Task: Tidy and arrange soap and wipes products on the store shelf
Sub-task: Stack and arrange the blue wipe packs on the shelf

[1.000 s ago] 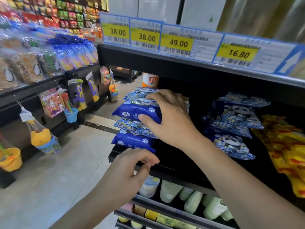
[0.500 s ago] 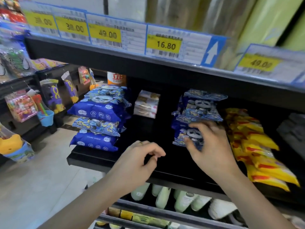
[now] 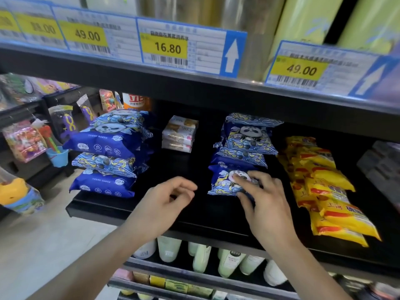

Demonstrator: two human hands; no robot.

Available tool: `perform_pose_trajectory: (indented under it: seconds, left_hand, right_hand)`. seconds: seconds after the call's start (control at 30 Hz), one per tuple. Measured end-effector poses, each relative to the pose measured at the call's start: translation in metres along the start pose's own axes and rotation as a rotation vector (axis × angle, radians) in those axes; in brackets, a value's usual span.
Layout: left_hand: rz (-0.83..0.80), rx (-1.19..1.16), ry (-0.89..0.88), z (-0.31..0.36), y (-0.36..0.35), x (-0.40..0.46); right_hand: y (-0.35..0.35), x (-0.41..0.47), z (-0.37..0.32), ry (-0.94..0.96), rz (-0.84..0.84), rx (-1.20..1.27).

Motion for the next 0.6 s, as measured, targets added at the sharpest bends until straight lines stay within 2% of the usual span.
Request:
perform_pose_trajectory:
  seconds: [0.1, 0.2, 0.3, 0.47, 0.53, 0.6]
  left_hand:
    - [0.055, -0.038, 0.146, 0.002, 0.005, 0.006]
    - [-0.029, -0.130, 0.283, 0.005, -0.009, 0.008]
    - [-0.059, -0.301, 0.289, 0.009, -0.017, 0.005]
    - [-0.052, -0.473, 0.180, 0.011, -0.009, -0.002]
    - [-0.067, -0.468, 0.140, 0.012, -0.007, -0.004]
    - [-0.089, -0.468, 0.117, 0.014, -0.007, -0.006]
  right_hand:
    - [0.011, -0.013, -0.016, 0.063, 0.068, 0.061]
    - [0.018, -0.025, -0.041, 0.149, 0.111, 0.138]
    - [0.021, -0.032, -0.055, 0.195, 0.109, 0.234]
    - [0.013, -0.030, -0.029, -0.157, -0.046, 0.501]
    - [0.008, -0.027, -0.024, -0.219, -0.137, 0.609]
    - [0.004, -0.026, -0.026, -0.200, -0.266, 0.623]
Point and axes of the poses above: each hand's wrist, its own x-axis towards the middle knuckle, its own y-axis out of the back of the hand, z = x × y, the point moved 9 cm from there along x, towards the middle knuckle, and after that the axes turned 14 degrees about z, right-handed, at the moved point
